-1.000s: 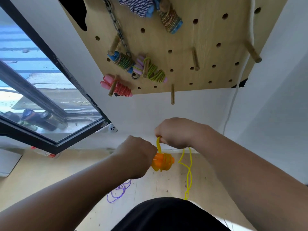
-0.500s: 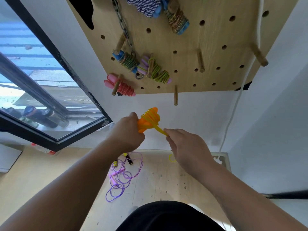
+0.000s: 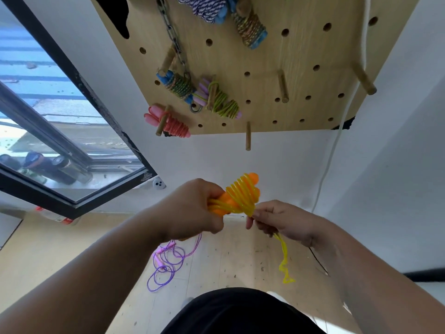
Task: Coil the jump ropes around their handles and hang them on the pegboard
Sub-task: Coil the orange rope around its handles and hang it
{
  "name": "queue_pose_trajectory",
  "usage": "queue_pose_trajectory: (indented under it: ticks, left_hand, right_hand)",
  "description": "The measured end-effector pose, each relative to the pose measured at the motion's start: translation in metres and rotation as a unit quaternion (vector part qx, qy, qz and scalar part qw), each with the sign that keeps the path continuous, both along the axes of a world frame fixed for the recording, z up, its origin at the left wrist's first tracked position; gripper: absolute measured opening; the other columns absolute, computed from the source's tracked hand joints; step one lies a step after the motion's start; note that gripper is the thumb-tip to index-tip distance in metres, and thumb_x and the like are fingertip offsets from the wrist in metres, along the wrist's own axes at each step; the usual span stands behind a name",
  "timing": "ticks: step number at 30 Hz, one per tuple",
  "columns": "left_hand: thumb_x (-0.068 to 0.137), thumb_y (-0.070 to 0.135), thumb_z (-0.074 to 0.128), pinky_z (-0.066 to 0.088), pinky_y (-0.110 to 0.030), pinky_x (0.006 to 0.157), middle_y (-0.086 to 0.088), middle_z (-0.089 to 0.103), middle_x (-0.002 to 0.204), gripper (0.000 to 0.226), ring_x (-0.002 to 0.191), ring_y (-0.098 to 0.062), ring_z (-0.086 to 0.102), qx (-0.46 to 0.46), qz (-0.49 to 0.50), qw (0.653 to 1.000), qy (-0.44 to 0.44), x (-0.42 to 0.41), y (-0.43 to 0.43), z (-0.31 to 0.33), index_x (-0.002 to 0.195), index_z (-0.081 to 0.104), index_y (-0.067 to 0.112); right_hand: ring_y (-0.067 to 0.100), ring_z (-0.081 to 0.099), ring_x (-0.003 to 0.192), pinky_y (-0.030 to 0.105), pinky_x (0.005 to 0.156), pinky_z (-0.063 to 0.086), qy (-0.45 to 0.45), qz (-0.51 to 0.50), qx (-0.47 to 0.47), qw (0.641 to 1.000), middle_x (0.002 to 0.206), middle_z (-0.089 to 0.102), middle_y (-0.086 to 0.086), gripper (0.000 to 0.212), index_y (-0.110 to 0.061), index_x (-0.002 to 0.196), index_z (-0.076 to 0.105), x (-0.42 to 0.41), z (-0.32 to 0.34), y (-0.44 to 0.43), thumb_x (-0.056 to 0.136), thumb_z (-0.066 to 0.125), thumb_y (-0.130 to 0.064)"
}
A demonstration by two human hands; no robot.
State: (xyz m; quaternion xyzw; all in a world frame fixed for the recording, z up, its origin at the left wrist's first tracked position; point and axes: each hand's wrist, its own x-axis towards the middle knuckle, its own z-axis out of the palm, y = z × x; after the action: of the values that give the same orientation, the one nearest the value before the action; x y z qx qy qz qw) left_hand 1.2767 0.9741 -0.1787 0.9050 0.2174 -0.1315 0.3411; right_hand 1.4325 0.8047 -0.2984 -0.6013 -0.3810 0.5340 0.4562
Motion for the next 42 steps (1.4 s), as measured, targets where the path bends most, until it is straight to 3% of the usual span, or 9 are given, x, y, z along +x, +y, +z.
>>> queue_pose_trajectory:
  ticks: [8,13,20,23,28,33,36,39,42]
  left_hand:
    - [0.074,0.027,0.067,0.044,-0.028,0.063,0.004,0.048,0.069,0.014,0.073,-0.017,0.052,0.232,-0.189,0.948,0.106,0.003,-0.026,-0.038,0.086,0.065,0.02]
    - [0.069,0.025,0.07,0.057,-0.03,0.072,0.001,0.067,0.088,0.032,0.087,-0.022,0.064,0.254,-0.094,0.954,0.13,0.014,0.012,-0.061,0.1,0.073,0.02]
    - [0.073,0.025,0.068,0.048,-0.032,0.067,0.002,0.055,0.07,0.012,0.078,-0.023,0.06,0.233,0.046,0.97,0.04,0.019,0.031,-0.064,0.077,0.066,0.014]
    - [0.069,0.019,0.075,0.043,-0.032,0.057,-0.002,0.057,0.068,0.014,0.065,-0.021,0.054,0.138,0.147,0.979,-0.006,0.02,0.031,-0.056,0.074,0.064,0.014]
    - [0.061,0.016,0.084,0.06,-0.048,0.065,-0.009,0.069,0.079,0.041,0.071,-0.03,0.069,0.037,0.2,0.979,-0.028,0.014,0.018,-0.046,0.09,0.056,0.021]
    - [0.068,0.004,0.083,0.06,-0.039,0.061,-0.013,0.071,0.074,0.038,0.056,-0.018,0.068,-0.068,0.239,0.968,-0.045,0.012,0.011,-0.03,0.095,0.058,0.008]
    - [0.07,0.004,0.084,0.062,-0.047,0.069,-0.017,0.074,0.081,0.037,0.07,-0.03,0.075,-0.125,0.227,0.965,-0.036,0.007,0.011,-0.018,0.098,0.06,0.007]
    - [0.068,0.007,0.087,0.062,-0.051,0.072,-0.022,0.074,0.092,0.048,0.079,-0.038,0.075,-0.204,0.198,0.958,-0.031,0.002,0.011,-0.01,0.105,0.058,0.003]
    - [0.063,0.011,0.085,0.06,-0.041,0.065,-0.02,0.073,0.09,0.062,0.073,-0.033,0.073,-0.275,0.134,0.952,-0.031,-0.004,0.011,-0.004,0.114,0.055,-0.004]
  right_hand:
    - [0.011,0.064,0.073,0.04,0.074,0.054,-0.252,0.143,-0.071,0.954,0.079,0.074,-0.004,0.004,-0.022,0.087,0.078,0.028,0.043,0.05,0.083,0.081,-0.022]
    - [0.012,0.062,0.066,0.024,0.058,0.046,-0.381,0.004,-0.075,0.922,0.073,0.069,-0.004,0.011,-0.015,0.084,0.078,-0.01,0.056,0.081,0.088,0.07,-0.021]
    - [0.03,0.063,0.087,0.043,0.075,0.052,-0.504,-0.061,0.043,0.861,0.098,0.062,0.006,0.022,-0.018,0.112,0.066,-0.062,0.038,0.065,0.101,0.047,-0.018]
    - [0.023,0.061,0.087,0.037,0.072,0.049,-0.444,-0.139,0.119,0.877,0.1,0.064,0.002,0.036,-0.023,0.135,0.062,-0.063,0.022,0.049,0.101,0.049,-0.023]
    - [0.001,0.059,0.08,0.012,0.071,0.041,-0.349,-0.229,0.171,0.892,0.088,0.063,-0.019,0.029,-0.027,0.125,0.071,-0.046,0.015,0.022,0.1,0.061,-0.019]
    - [0.017,0.066,0.075,0.045,0.069,0.055,-0.27,-0.268,0.134,0.915,0.078,0.067,-0.009,0.013,-0.032,0.09,0.062,-0.041,0.025,0.012,0.098,0.065,-0.022]
    - [0.018,0.062,0.07,0.048,0.073,0.056,-0.139,-0.253,0.129,0.949,0.072,0.066,-0.003,0.019,-0.024,0.082,0.061,-0.035,0.032,0.008,0.096,0.066,-0.012]
    - [0.014,0.048,0.061,0.03,0.06,0.043,0.015,-0.184,0.144,0.972,0.067,0.057,0.0,0.022,-0.024,0.077,0.065,-0.022,0.031,0.004,0.097,0.063,-0.014]
    - [0.013,0.049,0.072,0.027,0.07,0.045,0.021,-0.075,0.121,0.99,0.076,0.055,0.001,0.017,-0.022,0.099,0.075,-0.007,0.027,-0.002,0.1,0.058,-0.025]
